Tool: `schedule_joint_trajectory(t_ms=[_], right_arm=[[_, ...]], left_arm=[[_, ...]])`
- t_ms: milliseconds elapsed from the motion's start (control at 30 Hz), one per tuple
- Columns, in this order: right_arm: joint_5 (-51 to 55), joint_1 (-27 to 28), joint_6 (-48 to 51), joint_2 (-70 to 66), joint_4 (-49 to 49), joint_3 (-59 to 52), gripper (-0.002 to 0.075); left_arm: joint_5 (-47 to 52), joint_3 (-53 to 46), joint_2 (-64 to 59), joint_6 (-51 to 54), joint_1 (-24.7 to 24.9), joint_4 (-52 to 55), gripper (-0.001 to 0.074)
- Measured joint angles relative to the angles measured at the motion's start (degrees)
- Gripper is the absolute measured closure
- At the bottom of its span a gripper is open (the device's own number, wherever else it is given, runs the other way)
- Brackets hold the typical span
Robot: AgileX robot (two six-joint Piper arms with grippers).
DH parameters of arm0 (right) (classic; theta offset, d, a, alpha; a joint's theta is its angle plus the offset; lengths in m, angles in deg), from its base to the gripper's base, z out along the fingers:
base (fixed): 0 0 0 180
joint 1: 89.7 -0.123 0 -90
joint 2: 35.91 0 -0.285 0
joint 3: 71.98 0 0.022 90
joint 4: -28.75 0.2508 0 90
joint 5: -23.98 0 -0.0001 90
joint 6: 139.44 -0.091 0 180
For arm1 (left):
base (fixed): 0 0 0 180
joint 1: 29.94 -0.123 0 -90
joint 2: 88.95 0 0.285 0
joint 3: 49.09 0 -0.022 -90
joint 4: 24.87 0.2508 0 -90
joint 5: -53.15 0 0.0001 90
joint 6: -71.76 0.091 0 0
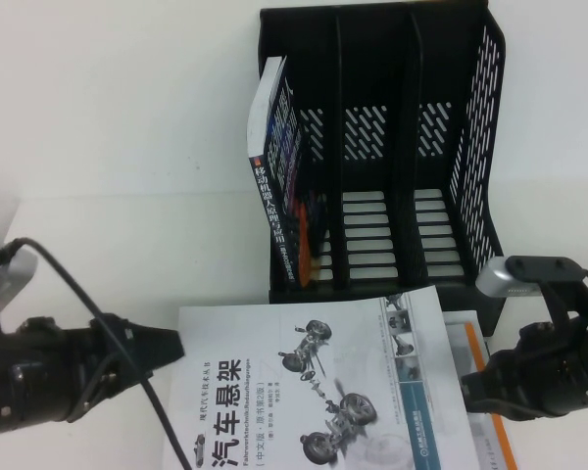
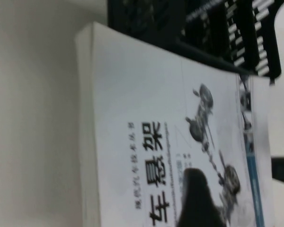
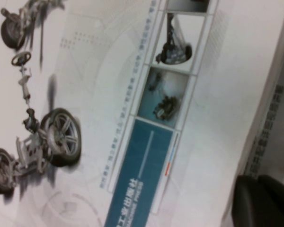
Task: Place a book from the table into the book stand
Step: Push book with right arm
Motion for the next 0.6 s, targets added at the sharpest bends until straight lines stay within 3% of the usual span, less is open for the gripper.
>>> schedule_joint_trajectory(t_ms=[333, 433, 600], right_arm=[[-0.4, 0.0, 0.0, -0.1, 0.9, 1.2, 0.0729], [-0.1, 0.0, 0.0, -0.7, 1.1, 2.1, 0.0729], [0.0, -1.0, 0.0, -4.0, 1.3, 2.9, 0.0729]], left_arm=[[6.6, 5.8, -11.5, -2.1, -1.1, 4.3, 0.0320], [10.0, 6.2, -13.3, -0.2, -4.3, 3.3, 0.0320], [18.4, 6.4, -14.0, 4.2, -14.3, 2.1, 0.0320]])
